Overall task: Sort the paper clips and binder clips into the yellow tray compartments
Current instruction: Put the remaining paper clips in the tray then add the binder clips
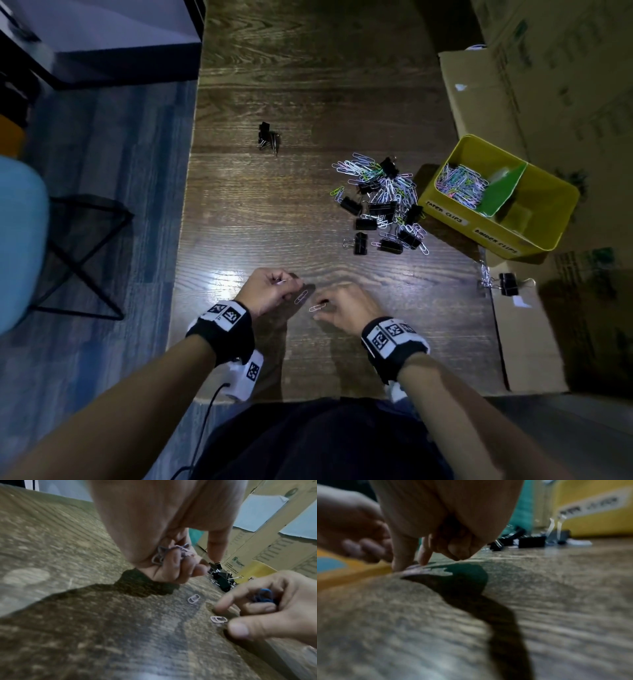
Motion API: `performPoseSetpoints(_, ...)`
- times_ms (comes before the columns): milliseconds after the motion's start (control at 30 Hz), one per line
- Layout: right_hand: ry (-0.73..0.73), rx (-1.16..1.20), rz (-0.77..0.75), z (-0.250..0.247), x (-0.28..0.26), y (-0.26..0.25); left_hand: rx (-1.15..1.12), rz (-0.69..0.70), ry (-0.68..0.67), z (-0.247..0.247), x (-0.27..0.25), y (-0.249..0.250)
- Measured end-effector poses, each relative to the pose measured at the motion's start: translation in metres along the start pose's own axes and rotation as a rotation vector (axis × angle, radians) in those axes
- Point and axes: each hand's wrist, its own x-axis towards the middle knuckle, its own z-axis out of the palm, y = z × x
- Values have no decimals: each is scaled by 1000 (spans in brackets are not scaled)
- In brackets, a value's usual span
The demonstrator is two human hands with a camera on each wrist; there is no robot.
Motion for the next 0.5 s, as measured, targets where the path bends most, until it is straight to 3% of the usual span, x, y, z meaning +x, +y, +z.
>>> performPoseSetpoints(100, -1, -190, -79, 1, -3, -1, 142, 71, 52, 4, -1, -6)
performPoseSetpoints(267, -10, -265, -60, 0, -7, -11, 825, 128, 94, 13, -7, -6)
performPoseSetpoints(333, -31, -278, -57, 1, -8, -12, 941, 156, 95, 16, -11, -3)
performPoseSetpoints(433, -62, -169, -19, 1, -7, -8, 1012, 188, 62, 20, -12, -3)
performPoseSetpoints(500, -41, 87, 54, -2, -6, -1, 1040, 214, 32, 26, -15, -1)
